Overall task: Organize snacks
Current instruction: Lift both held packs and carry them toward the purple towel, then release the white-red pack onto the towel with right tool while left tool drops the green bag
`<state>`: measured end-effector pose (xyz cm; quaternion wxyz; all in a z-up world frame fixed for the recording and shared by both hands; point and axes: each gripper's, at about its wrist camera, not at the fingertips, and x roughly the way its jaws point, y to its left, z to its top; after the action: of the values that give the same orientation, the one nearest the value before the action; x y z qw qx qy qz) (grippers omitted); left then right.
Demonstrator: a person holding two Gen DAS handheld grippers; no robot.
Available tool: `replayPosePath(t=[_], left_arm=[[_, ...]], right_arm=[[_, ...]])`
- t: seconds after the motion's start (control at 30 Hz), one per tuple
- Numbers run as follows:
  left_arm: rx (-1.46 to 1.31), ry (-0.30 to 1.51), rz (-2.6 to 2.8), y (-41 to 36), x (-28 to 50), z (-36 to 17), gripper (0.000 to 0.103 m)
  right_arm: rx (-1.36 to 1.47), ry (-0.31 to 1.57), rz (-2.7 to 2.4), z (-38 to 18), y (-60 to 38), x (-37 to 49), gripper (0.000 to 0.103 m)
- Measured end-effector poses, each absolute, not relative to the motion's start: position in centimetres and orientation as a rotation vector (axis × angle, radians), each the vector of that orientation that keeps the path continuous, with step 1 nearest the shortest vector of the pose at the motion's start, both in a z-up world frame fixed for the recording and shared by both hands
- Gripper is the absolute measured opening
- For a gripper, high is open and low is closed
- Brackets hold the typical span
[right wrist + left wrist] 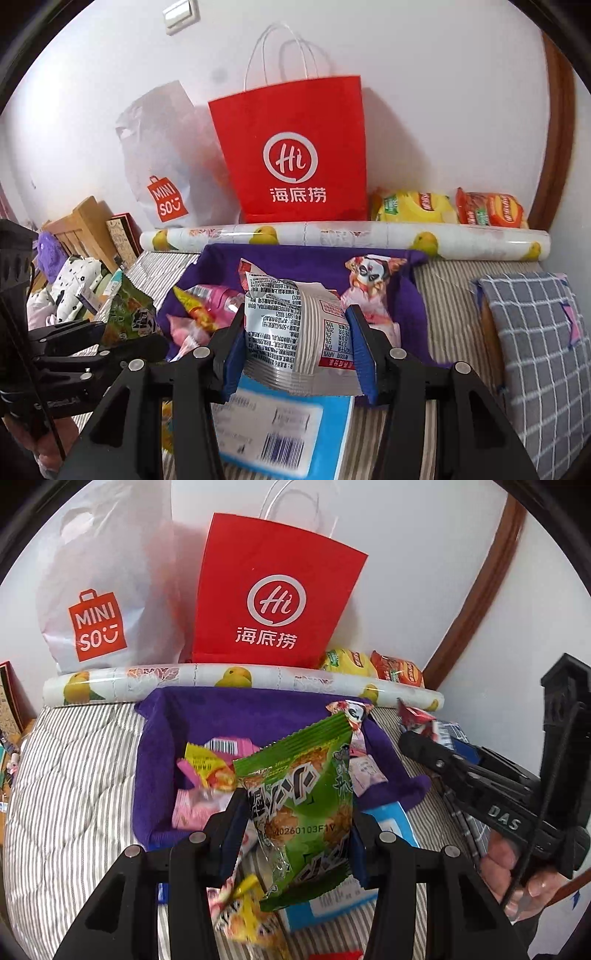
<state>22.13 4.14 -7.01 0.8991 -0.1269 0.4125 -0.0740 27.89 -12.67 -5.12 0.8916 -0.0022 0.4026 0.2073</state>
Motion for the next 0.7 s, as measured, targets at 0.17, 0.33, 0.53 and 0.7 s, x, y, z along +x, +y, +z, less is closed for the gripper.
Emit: replayPosePath(t=[0.17, 0.33, 0.53, 0.7], left_arm=[[-0.292, 0.886, -0.169, 4.6, 24.5, -8.1, 0.046], [-0.278, 0.915, -0.166, 4.3, 26.7, -9.6, 0.046], [-0.278, 0.928, -0.166, 4.1, 28.5, -10.8, 0.046], [-0.271, 0.936, -0.156, 3.4, 30.0, -10.9, 0.046]], right_arm=[[-0.009, 0.873, 0.448, -7.1, -11.9, 31.2, 0.051], [0.018, 0.926, 0.447, -9.9, -11.9, 33.5, 0.028], [0.026, 0.986, 0.443, -12.2, -12.5, 34.0, 0.025], [0.041, 0.968, 0.436, -11.8, -13.3, 33.6, 0.026]])
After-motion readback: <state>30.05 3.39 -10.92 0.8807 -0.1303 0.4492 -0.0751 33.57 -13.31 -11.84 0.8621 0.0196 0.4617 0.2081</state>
